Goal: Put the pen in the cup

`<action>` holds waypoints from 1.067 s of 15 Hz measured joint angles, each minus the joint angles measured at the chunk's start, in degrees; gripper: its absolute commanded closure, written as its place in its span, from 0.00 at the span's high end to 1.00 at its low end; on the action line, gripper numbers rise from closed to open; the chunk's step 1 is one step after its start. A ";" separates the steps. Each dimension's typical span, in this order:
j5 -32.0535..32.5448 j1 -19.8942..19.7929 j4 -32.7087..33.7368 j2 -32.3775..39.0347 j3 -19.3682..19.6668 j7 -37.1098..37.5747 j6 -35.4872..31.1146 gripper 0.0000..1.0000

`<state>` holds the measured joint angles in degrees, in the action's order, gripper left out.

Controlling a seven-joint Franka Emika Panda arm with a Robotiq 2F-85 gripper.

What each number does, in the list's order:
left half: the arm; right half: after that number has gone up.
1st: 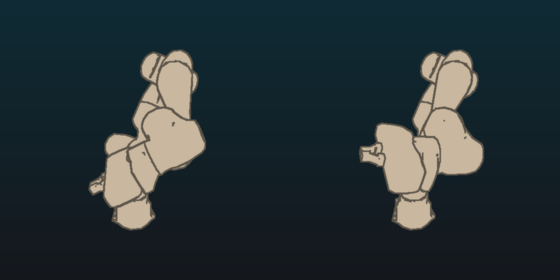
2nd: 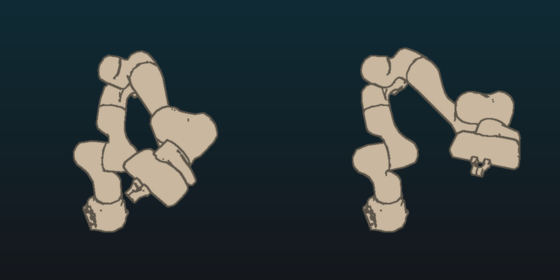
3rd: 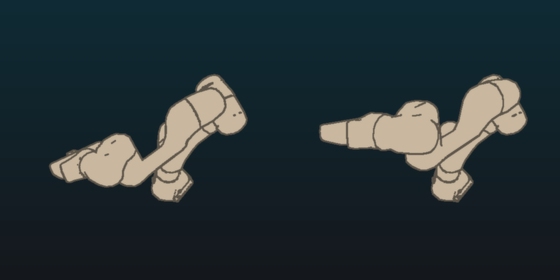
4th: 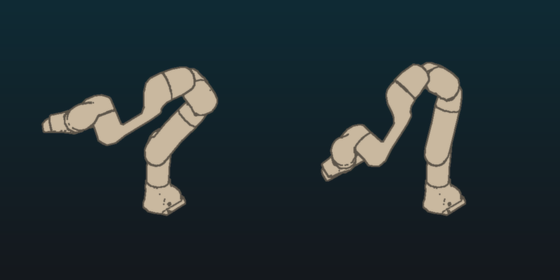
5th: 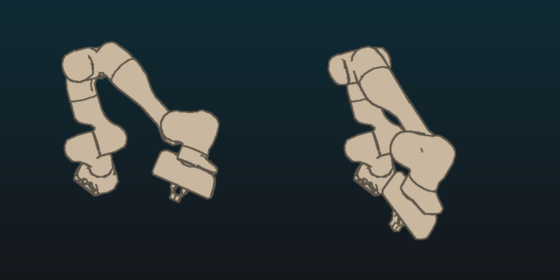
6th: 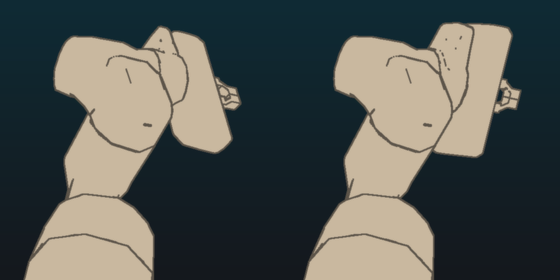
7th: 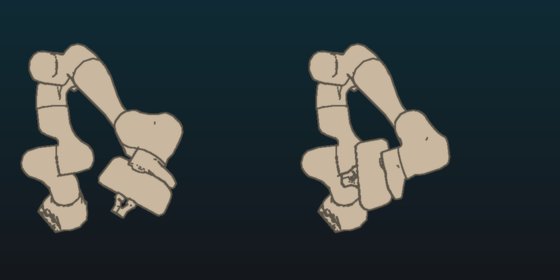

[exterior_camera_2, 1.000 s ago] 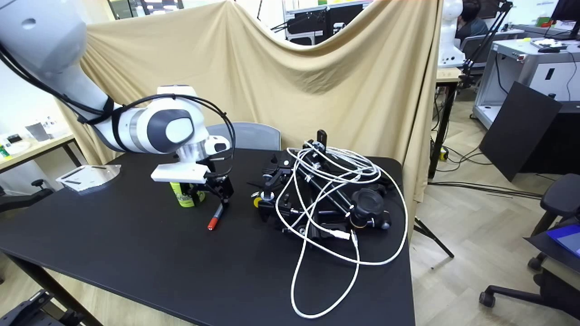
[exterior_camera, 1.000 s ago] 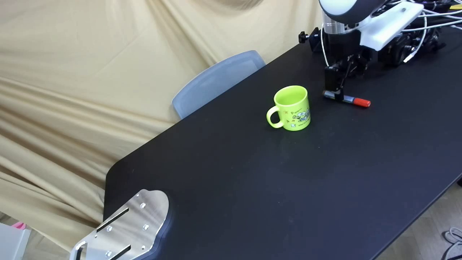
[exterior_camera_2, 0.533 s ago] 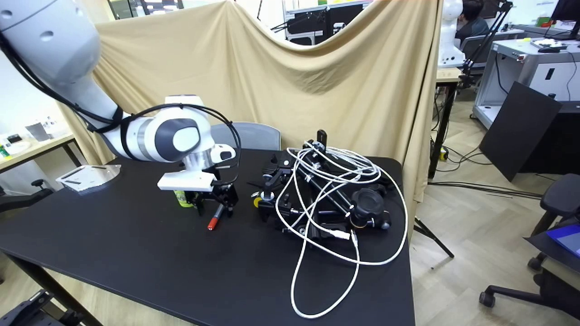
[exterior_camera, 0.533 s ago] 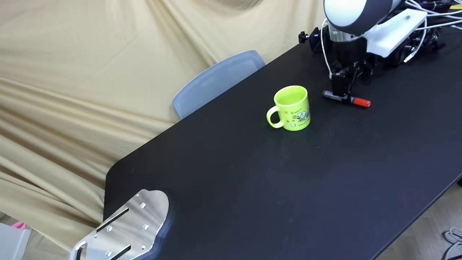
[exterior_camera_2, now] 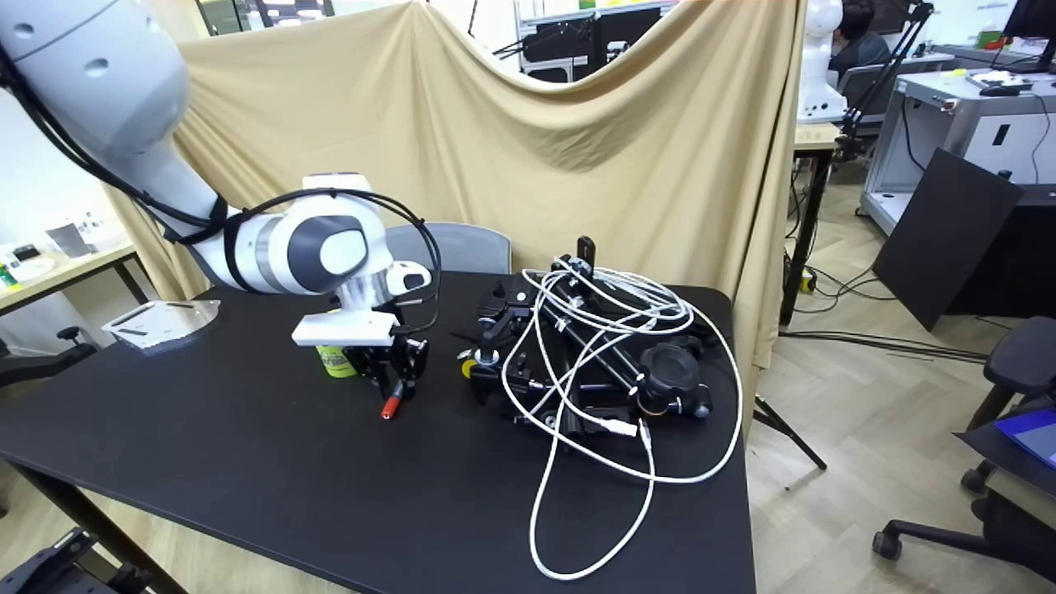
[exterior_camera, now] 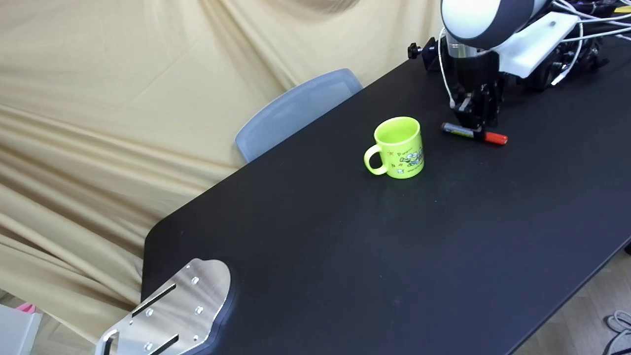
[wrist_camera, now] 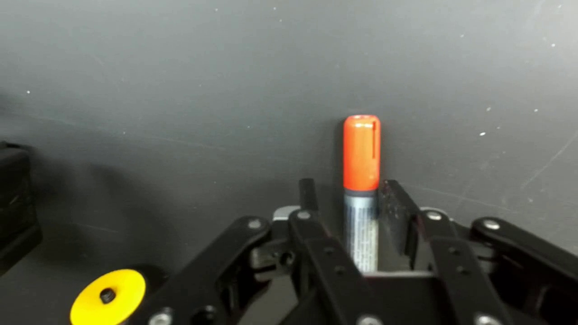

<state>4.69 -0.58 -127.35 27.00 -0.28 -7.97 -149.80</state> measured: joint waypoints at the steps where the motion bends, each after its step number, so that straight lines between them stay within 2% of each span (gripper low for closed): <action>1: 0.06 0.00 0.01 0.00 0.00 -0.02 0.00 0.05; 2: 0.13 0.00 0.02 0.00 0.01 -0.04 0.00 0.01; 4: 0.23 0.00 0.08 0.00 0.01 -0.12 0.00 0.05; 11: 0.56 0.05 0.11 -0.09 0.00 -1.11 0.00 0.05; 16: 5.34 2.13 -0.05 -3.36 1.46 0.21 0.65 0.05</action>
<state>10.03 1.54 -127.41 23.64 1.17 -7.75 -149.15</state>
